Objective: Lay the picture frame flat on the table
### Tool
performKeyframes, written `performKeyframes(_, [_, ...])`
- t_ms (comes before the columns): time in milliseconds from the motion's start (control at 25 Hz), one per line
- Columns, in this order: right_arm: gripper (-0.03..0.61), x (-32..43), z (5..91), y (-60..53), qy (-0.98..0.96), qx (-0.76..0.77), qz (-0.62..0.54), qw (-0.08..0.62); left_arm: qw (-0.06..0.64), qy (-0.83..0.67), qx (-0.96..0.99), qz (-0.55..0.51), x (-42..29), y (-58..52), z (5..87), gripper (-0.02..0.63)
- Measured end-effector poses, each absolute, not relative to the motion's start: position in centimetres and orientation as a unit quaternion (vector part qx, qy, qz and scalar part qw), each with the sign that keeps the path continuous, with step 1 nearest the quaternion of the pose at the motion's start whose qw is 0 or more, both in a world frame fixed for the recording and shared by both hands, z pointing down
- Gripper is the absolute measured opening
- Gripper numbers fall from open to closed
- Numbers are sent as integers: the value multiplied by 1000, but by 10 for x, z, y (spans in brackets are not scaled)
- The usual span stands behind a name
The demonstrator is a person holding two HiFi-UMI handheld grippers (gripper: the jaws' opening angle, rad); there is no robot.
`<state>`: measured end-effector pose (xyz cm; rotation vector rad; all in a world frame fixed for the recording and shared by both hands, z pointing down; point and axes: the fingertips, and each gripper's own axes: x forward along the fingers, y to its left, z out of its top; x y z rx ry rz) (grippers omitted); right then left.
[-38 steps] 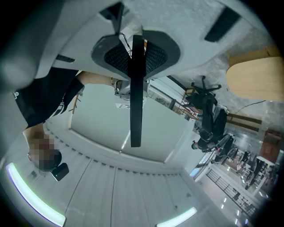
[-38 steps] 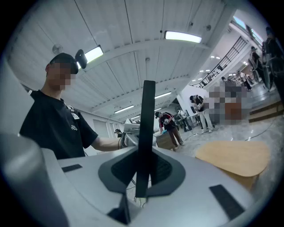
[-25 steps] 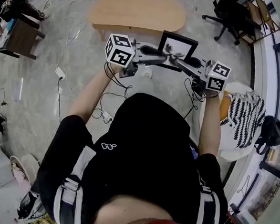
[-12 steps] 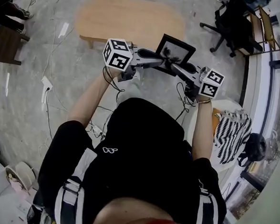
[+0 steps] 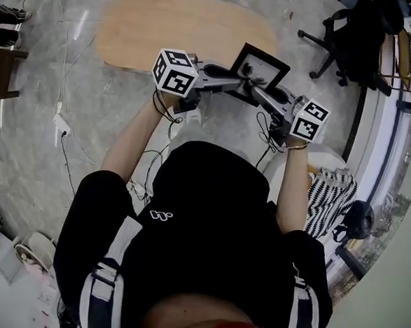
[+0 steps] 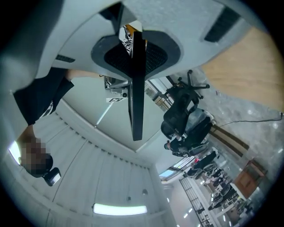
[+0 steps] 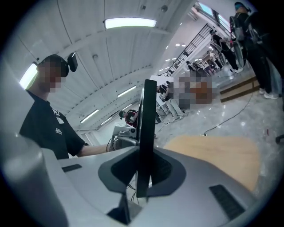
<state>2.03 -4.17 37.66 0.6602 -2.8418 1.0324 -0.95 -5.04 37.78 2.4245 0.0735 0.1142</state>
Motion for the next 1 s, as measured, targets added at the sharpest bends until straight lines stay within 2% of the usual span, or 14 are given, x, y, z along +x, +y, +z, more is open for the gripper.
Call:
performKeyframes(560, [48,64,483,-120,-859,236,454,-11,497,-37,867,26,33,-130,482,60])
performKeyframes(1000, [51,77,693,-154,-804,231,548,-21,571,-99,814,38,42,-165,692,60])
